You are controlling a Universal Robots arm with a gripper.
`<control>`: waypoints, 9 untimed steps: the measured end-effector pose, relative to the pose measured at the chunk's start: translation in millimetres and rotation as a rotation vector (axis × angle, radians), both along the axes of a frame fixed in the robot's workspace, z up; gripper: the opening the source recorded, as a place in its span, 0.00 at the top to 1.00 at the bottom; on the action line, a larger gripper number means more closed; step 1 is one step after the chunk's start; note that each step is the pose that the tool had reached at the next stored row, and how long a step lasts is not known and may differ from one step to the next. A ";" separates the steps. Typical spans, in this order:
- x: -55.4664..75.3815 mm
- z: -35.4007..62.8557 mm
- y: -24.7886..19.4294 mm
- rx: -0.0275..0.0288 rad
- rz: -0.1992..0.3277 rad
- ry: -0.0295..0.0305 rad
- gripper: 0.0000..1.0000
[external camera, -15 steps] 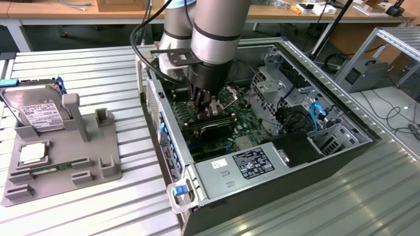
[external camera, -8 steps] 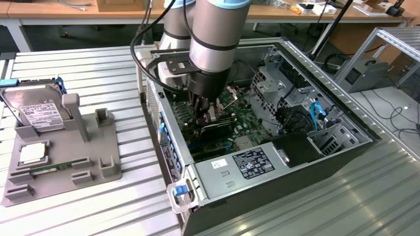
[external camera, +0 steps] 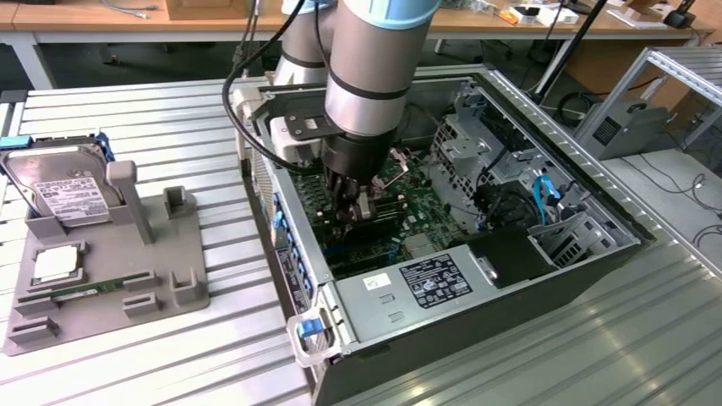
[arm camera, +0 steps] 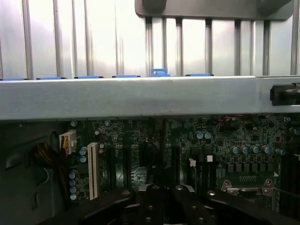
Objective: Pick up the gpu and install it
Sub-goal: 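Press down on the gpu until it lock into place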
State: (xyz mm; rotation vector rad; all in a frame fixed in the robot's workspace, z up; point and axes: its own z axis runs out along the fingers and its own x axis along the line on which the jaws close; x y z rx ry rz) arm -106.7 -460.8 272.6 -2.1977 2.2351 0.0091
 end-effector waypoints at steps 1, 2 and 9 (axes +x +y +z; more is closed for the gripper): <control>0.0 -0.9 -2.0 0.0003 0.000 0.0001 0.89; 0.1 -1.8 -3.8 0.0009 0.000 0.0000 0.89; 22.7 0.8 -4.4 0.0147 0.000 0.0030 0.89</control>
